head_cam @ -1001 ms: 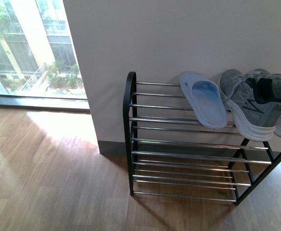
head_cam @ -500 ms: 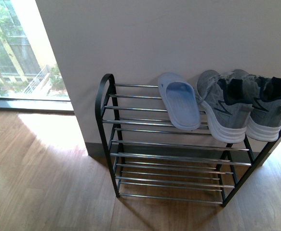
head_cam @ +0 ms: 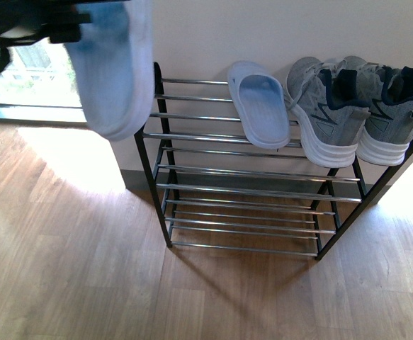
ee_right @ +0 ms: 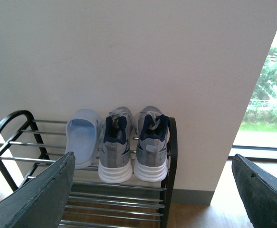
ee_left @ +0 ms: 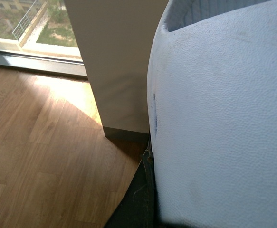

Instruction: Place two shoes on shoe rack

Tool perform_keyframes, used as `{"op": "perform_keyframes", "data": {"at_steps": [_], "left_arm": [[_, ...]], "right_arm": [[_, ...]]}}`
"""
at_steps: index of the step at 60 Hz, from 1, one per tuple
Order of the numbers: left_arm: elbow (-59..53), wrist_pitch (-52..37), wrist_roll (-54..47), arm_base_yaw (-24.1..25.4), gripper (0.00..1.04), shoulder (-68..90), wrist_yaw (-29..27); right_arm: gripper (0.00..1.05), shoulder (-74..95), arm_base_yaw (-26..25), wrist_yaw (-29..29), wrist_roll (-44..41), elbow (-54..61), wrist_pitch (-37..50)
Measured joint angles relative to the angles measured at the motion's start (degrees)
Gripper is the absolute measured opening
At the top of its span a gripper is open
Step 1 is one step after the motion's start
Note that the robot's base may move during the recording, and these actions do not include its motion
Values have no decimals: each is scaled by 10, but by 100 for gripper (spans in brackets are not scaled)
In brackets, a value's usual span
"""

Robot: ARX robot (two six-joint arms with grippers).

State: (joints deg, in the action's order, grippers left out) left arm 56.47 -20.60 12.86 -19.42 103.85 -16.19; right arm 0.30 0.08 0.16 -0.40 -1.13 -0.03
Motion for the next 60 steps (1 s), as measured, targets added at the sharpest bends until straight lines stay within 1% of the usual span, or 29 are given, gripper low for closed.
{"op": "perform_keyframes", "data": {"at_steps": [5,13,18,32,35,38,41,49,54,56,60], "left_arm": [[98,40,-3,-2,2,83,4],[214,101,3,-3,2,186,4],[323,167,0,-5,2,284,10],[543,291,-34,-10,2,461,9],[586,311,-48,-10,2,495,0],[614,324,-56,-7,11,513,14],[632,334,-60,-7,20,521,15],[630,319,-53,-6,38,512,42],[583,286,-43,-7,53,469,72],[544,267,-37,-8,62,434,93],[494,243,-25,-11,73,385,96]], "right_arm": [[96,0,0,0,0,0,0],[96,0,0,0,0,0,0],[96,0,0,0,0,0,0],[96,0,0,0,0,0,0],[96,0,0,0,0,0,0],[96,0,0,0,0,0,0],[96,0,0,0,0,0,0],[96,0,0,0,0,0,0],[96,0,0,0,0,0,0],[96,0,0,0,0,0,0],[96,0,0,0,0,0,0]]}}
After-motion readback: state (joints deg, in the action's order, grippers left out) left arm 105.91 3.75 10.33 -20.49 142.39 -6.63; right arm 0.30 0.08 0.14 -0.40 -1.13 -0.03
